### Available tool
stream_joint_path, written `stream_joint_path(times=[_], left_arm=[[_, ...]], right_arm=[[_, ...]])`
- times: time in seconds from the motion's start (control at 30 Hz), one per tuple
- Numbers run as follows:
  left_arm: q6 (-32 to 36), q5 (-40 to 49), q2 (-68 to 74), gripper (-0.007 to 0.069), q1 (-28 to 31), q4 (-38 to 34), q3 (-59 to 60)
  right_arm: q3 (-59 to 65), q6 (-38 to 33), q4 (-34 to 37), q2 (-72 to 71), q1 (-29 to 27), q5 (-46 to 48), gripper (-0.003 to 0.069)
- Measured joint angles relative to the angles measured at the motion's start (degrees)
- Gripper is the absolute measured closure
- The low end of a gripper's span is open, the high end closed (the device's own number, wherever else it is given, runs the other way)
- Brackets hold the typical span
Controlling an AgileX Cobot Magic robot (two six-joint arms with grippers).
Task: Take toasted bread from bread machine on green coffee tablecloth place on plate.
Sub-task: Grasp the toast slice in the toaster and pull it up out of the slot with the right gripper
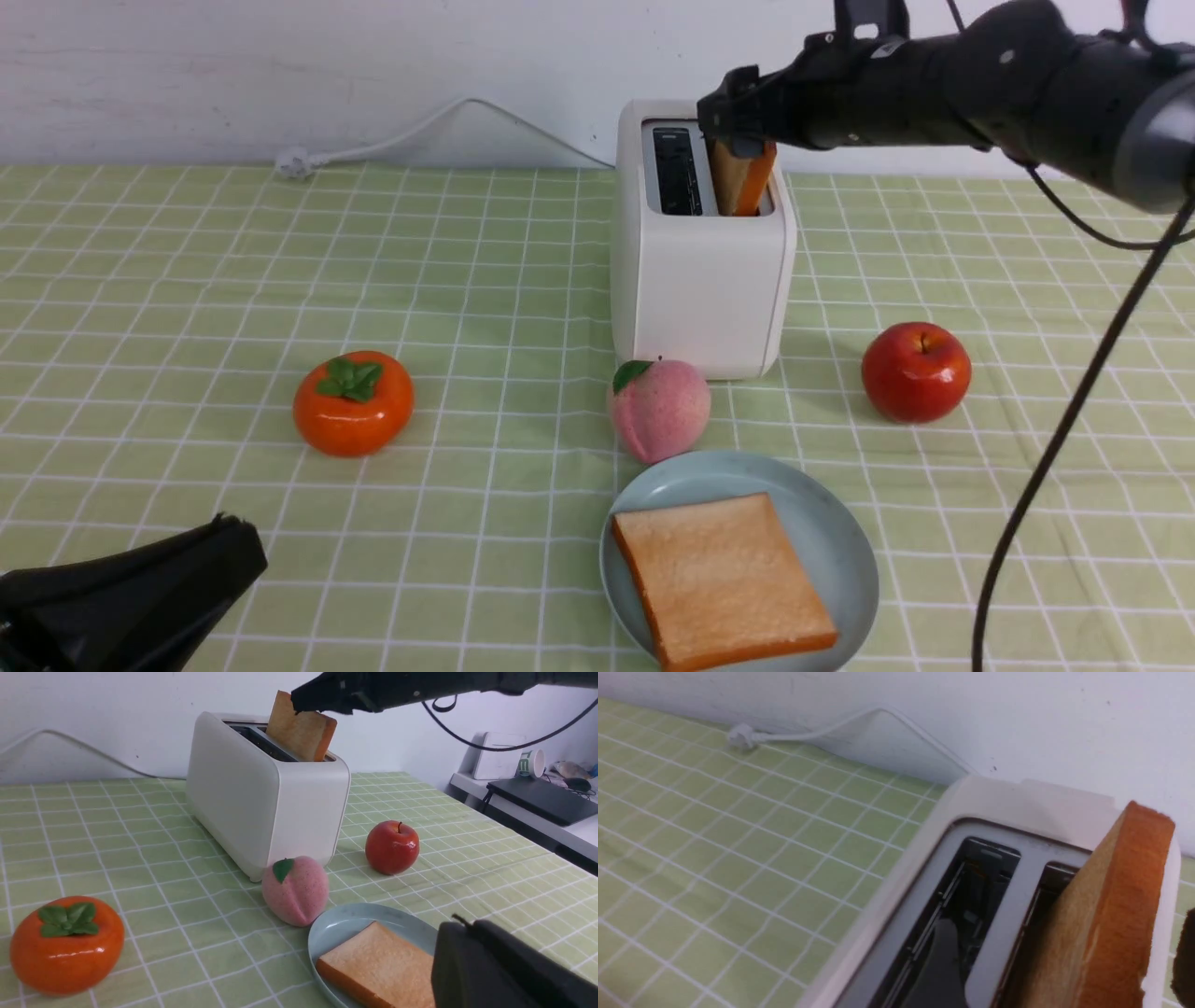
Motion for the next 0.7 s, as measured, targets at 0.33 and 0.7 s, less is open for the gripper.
stream_joint_path(times=[0.33, 0.7], left_arm=[[0.00, 0.37, 0.00, 0.0638, 0.00, 0.00, 0.00], [0.00, 0.50, 0.00, 0.0637, 0.00, 0.00, 0.00]], right_arm=[[-0.49, 0.00, -3.25, 2.32, 0.06, -1.96, 0.0313], [-0.65, 1.39, 1.11, 1.83, 0.17, -1.38, 0.0531]])
